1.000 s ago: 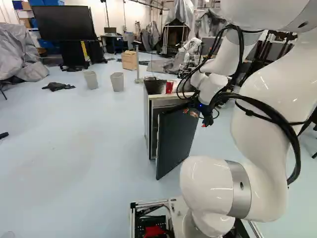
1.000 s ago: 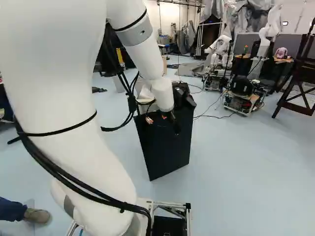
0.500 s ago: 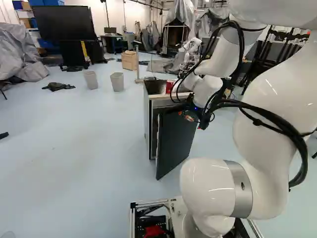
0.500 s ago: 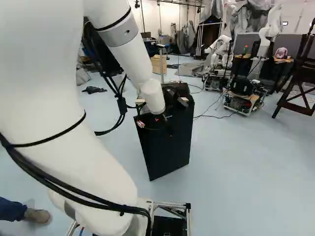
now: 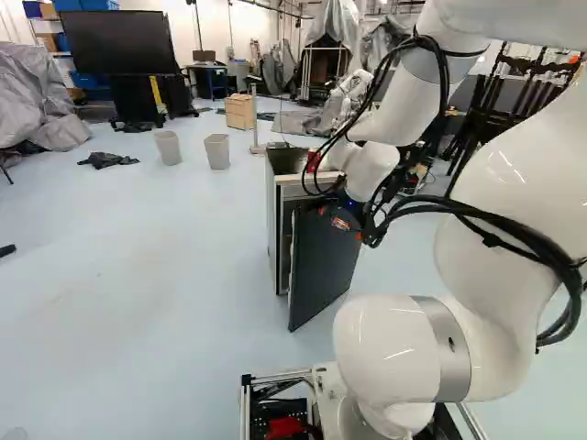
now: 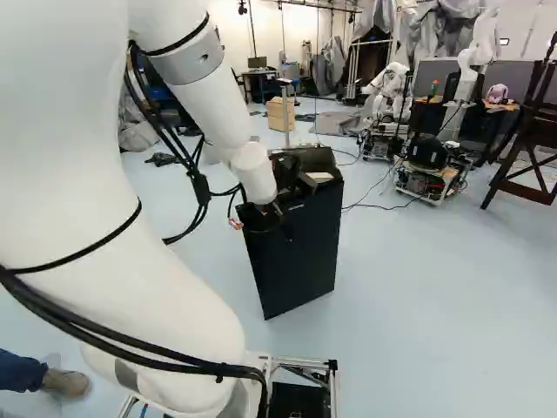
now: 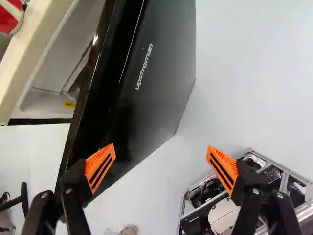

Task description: Grab a drink from the fridge

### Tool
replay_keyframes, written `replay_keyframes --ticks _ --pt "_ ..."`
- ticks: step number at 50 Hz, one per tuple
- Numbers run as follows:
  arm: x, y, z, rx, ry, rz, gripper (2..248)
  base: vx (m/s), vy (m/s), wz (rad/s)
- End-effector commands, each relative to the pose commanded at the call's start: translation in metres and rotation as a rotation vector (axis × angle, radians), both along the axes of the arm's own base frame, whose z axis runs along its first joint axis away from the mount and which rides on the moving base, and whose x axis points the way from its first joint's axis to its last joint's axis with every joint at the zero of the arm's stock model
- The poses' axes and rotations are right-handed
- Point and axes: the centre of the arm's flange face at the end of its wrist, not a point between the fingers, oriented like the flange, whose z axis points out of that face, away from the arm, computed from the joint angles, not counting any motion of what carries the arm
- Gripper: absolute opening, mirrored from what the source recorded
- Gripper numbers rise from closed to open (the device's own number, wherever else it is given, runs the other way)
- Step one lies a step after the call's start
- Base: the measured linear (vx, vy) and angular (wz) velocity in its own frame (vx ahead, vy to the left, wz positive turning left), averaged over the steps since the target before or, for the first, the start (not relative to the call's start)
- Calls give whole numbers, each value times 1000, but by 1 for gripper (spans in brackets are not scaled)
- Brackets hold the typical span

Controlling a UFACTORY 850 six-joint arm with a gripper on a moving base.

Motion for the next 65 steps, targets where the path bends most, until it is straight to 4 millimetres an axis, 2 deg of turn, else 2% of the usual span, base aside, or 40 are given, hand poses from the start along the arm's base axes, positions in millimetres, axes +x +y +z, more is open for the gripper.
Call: replay_keyframes --ticks 25,34,53,65 --pt "0 42 0 -2 -3 111 247 0 0 0" --pt "-6 56 0 -10 -13 145 247 0 0 0" --pt "-21 79 -18 -47 -19 201 247 0 0 0" --pt "-28 87 -29 -96 -56 223 247 0 0 0"
